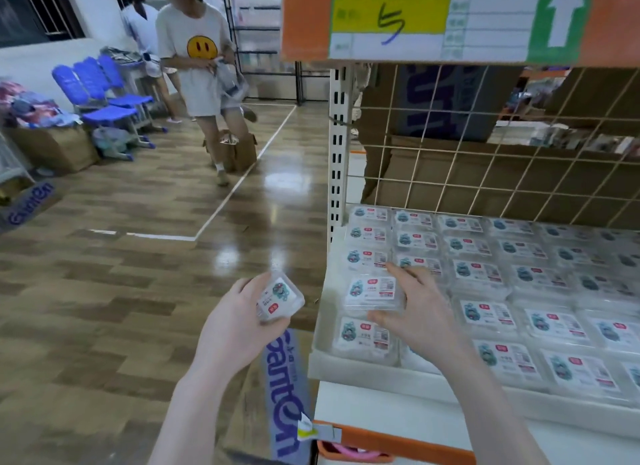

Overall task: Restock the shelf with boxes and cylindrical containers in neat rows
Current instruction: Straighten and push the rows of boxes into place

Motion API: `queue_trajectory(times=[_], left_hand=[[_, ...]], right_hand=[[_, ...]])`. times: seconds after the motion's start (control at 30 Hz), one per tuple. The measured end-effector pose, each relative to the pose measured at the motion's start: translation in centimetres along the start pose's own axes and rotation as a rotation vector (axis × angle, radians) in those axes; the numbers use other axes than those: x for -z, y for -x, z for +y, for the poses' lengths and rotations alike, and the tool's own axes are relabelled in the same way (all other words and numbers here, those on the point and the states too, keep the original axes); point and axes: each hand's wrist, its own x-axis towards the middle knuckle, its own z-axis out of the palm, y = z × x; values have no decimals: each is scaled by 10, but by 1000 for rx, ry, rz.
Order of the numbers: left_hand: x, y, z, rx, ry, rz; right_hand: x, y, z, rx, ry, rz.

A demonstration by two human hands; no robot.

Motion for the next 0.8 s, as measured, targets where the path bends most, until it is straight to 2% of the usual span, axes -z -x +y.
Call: queue_trajectory(times=[0.17,0.8], left_hand=[[0,-5,-3,-25,-16,-13],[1,-7,-5,-74,-16,-19]], right_hand=[[-7,-4,0,-2,157,51],[-29,-3,5,-15,97,175]])
